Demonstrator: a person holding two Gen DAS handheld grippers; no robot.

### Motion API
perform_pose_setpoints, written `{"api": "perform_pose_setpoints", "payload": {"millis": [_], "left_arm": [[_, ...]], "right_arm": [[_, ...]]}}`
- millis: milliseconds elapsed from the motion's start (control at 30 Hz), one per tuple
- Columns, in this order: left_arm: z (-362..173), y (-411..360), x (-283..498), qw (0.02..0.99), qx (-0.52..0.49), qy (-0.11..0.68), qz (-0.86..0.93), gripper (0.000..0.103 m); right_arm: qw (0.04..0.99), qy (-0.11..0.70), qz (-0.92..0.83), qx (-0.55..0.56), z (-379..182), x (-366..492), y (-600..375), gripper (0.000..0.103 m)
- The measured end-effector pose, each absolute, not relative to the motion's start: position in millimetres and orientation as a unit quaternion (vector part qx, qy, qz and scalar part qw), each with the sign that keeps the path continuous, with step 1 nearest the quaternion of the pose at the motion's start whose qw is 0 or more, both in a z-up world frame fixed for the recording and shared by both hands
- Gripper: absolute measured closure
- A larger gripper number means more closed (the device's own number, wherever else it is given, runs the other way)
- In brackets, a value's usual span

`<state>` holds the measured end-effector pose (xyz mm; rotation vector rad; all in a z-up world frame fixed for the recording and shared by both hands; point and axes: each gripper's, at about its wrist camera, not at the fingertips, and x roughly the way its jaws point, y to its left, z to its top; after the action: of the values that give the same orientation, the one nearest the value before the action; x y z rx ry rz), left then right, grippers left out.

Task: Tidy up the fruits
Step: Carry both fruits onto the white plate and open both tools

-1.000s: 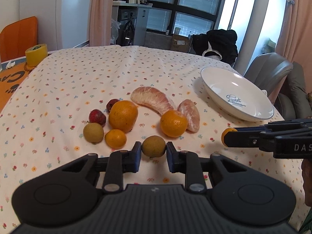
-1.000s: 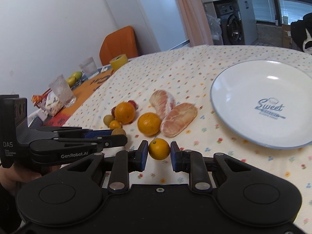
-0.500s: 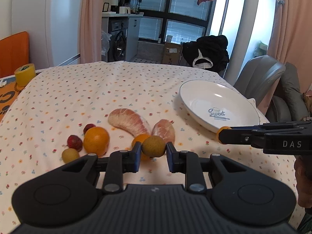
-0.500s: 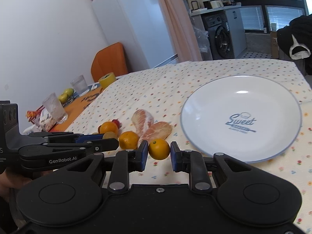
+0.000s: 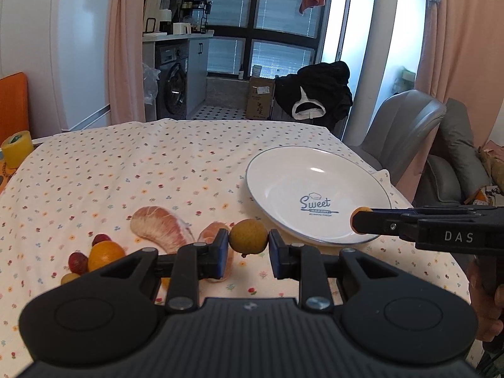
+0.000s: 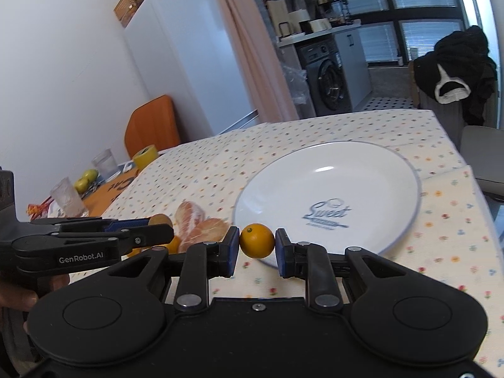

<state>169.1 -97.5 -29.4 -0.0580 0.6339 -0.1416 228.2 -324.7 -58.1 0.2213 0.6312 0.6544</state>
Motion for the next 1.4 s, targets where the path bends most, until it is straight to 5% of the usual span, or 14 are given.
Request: {"api": "perform_pose_setpoints", "payload": {"millis": [1133,1233,1400], "left_arm": [[-49.5,-147.2,232.2,0.934,-0.037,0.342,-0.093,0.077],[-45.8,-146.3,229.1,0.937,-0.035,0.337,-0.090,0.076],[-38.9,-134.8,223.2,0.938,-0.040,0.335,-0.084,0.072]], "right_arm": [[0.918,0.302,0.232,0.106,-82.7,255.4,-335.8,0.074],[0.919,0.301,0.232,0.107,-80.9,254.4,-336.7,0.066],[0.919,0.288,0.244,0.116,-74.5,249.0,-336.0,0.036]]}}
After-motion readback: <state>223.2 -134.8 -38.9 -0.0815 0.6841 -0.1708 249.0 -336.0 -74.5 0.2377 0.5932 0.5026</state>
